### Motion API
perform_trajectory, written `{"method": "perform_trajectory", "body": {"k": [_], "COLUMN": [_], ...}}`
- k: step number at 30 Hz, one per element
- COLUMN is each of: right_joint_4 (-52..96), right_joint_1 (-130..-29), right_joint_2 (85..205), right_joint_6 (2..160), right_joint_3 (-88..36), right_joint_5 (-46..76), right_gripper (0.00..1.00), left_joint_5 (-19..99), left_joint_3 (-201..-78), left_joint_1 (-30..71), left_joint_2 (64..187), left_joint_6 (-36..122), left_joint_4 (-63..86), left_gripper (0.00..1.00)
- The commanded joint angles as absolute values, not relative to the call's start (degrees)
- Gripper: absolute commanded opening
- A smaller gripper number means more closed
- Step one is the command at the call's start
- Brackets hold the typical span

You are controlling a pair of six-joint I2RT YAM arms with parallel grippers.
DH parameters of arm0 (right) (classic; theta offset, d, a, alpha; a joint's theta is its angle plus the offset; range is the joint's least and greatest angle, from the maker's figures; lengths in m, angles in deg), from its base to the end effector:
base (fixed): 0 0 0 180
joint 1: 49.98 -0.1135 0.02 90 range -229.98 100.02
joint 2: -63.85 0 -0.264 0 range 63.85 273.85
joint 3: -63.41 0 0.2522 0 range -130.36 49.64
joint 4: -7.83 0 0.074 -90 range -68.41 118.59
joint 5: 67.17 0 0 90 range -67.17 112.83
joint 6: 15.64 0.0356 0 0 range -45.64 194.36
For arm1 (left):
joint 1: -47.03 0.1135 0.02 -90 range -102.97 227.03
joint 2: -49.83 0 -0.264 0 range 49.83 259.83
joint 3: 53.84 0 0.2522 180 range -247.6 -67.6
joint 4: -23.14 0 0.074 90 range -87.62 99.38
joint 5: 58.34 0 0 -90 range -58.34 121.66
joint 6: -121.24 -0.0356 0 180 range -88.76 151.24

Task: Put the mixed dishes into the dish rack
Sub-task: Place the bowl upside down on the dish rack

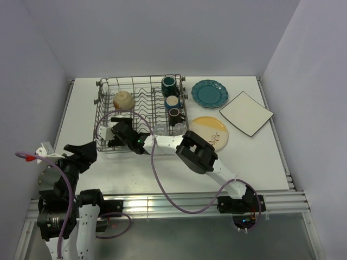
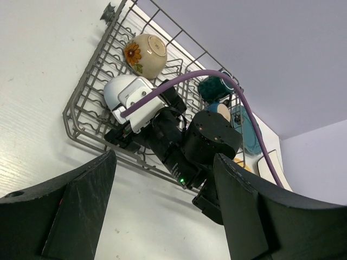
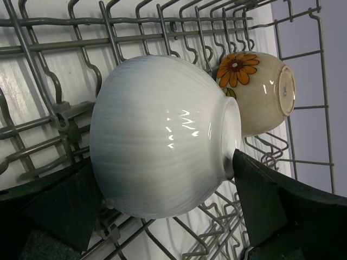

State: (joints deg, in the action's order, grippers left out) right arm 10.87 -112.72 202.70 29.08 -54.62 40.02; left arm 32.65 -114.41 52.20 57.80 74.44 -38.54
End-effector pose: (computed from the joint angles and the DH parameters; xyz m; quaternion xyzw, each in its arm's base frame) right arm 0.2628 0.4870 0.1539 -0.6225 0.5529 -0.0419 0.5523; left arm 0.0199 0.0012 0.3332 -0.3066 0.6963 -0.2176 0.6113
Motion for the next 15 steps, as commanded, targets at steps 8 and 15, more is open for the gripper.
{"method": "perform_trajectory", "body": {"k": [8, 15], "right_joint_4": [21.15, 25.01], "right_joint_1": [-113.53, -113.53], "right_joint_2": [196.22, 195.6], "right_joint_6": [40.86, 44.56], "right_joint_3": [-62.06, -63.2], "right_joint_5": [29.69, 26.97], "right_gripper": [1.0, 1.0], "left_joint_5": [32.01, 32.27], "left_joint_3": [-116.21, -115.77], "left_joint_1": [52.4, 52.4], "left_joint_2": [57.04, 56.95], "left_joint_6": [74.75, 75.1], "left_joint_4": [-37.91, -37.64], "left_gripper": [0.79, 0.79]}}
